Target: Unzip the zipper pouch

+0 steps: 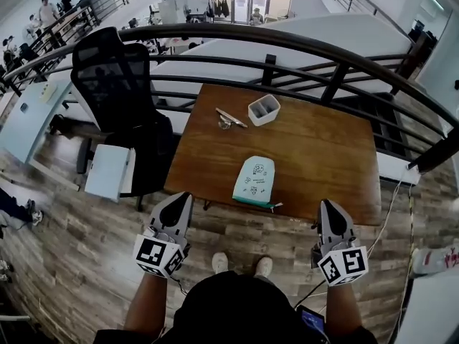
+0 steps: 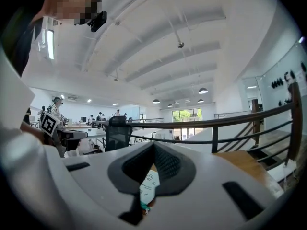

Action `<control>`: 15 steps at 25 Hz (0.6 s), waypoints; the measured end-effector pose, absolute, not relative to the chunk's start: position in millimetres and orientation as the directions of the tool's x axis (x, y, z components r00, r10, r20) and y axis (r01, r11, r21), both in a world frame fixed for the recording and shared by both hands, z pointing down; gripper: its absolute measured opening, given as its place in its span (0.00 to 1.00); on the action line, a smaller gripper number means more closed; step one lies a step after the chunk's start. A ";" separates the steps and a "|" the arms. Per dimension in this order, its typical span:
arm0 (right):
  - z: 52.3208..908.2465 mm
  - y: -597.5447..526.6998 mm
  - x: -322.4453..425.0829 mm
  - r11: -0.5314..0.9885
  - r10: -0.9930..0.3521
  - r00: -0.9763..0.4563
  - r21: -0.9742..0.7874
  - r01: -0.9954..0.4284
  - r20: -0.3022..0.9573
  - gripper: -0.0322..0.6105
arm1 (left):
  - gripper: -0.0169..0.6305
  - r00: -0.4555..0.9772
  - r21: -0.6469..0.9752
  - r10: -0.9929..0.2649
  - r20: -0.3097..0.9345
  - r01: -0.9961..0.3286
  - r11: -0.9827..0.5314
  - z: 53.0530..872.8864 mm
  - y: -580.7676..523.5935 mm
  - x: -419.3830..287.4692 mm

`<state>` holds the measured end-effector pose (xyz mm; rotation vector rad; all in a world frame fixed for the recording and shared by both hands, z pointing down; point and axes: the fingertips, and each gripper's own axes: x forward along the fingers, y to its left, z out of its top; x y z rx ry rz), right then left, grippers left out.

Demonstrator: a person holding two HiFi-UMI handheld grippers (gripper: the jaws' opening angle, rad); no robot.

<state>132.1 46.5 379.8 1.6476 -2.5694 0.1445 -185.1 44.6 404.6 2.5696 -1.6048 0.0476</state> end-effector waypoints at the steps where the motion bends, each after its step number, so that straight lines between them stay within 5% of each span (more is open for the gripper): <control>1: 378.8 46.4 135.4 0.423 -0.898 -0.424 -0.034 -0.905 0.119 0.04 | 0.05 0.439 0.081 -0.894 0.084 -0.898 -0.433 403.1 45.9 -180.3; 15: 378.6 17.9 158.5 0.483 -0.869 -0.484 -0.040 -0.875 0.106 0.04 | 0.05 0.415 0.085 -0.908 0.062 -0.908 -0.409 391.1 40.9 -147.0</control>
